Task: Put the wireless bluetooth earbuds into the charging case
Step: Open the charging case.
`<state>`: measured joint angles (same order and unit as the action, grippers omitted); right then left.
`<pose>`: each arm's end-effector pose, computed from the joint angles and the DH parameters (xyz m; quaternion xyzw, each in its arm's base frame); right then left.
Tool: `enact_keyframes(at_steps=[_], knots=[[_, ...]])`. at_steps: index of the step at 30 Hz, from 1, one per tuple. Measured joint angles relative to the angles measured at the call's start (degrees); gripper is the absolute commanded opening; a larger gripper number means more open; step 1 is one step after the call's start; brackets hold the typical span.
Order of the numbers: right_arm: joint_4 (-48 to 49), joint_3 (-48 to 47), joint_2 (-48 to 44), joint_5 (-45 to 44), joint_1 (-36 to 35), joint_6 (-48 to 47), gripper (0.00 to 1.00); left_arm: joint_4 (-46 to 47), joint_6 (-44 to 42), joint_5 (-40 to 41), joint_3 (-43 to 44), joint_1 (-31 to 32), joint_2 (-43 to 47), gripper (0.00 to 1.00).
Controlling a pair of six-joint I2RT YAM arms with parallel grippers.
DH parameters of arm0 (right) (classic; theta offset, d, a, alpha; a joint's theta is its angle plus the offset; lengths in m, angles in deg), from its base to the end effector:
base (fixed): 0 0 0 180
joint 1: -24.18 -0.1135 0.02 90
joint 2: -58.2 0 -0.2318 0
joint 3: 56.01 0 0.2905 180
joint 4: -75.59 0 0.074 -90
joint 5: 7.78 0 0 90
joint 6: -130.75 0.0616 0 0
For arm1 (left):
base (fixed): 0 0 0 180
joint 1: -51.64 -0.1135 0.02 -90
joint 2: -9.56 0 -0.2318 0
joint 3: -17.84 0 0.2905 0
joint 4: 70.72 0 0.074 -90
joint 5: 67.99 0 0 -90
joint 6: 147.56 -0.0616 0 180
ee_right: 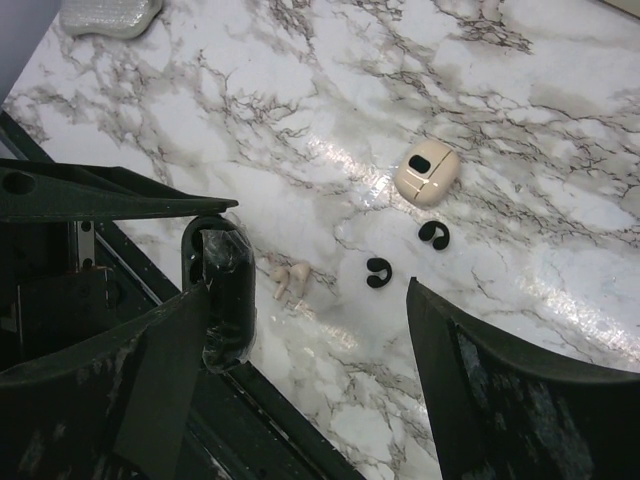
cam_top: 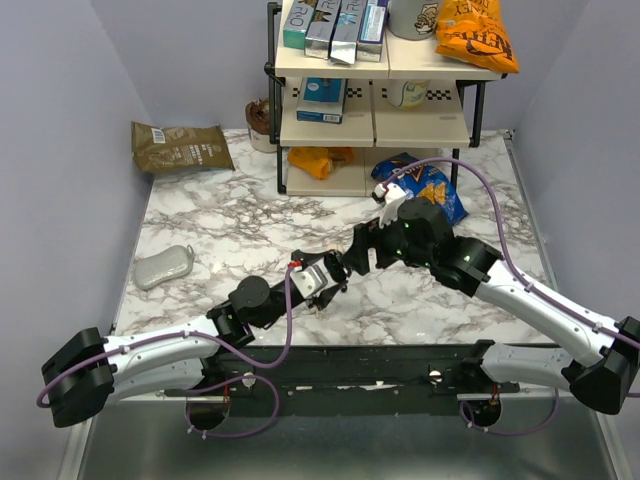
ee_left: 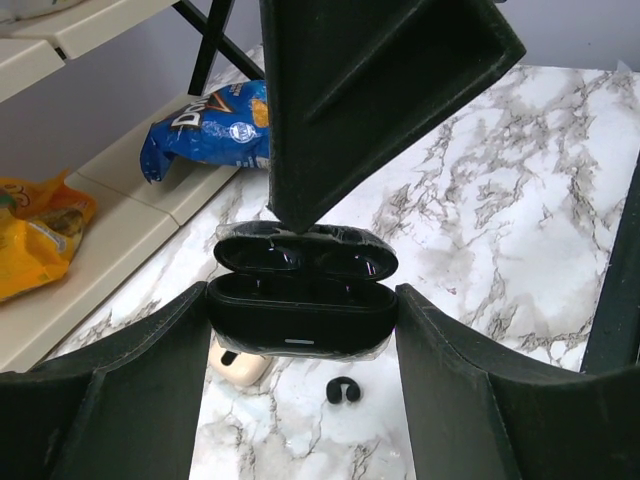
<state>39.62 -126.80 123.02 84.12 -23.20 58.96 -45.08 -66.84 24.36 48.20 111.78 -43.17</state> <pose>0.2204 0.2425 0.2857 -0.2261 0.8359 0.2829 0.4125 0.1434 -0.2447 0.1951 0.3787 0.5728 -0.2994 0.6625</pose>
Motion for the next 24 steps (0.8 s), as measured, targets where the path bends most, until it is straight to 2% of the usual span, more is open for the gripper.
enact_keyframes(at_steps=[6,11,24], knots=[[0.2,0.3,-2.8,1.0,0.2,-0.1,0.81,0.1,0.0,0.3,0.0,0.2,0.5,0.0],[1.8,0.3,-3.4,5.4,0.2,-0.3,0.77,0.1,-0.2,0.4,0.0,0.4,0.5,0.0],[2.1,0.3,1.9,8.5,0.2,0.1,0.54,0.1,-0.2,0.5,0.0,0.4,2.1,0.0]])
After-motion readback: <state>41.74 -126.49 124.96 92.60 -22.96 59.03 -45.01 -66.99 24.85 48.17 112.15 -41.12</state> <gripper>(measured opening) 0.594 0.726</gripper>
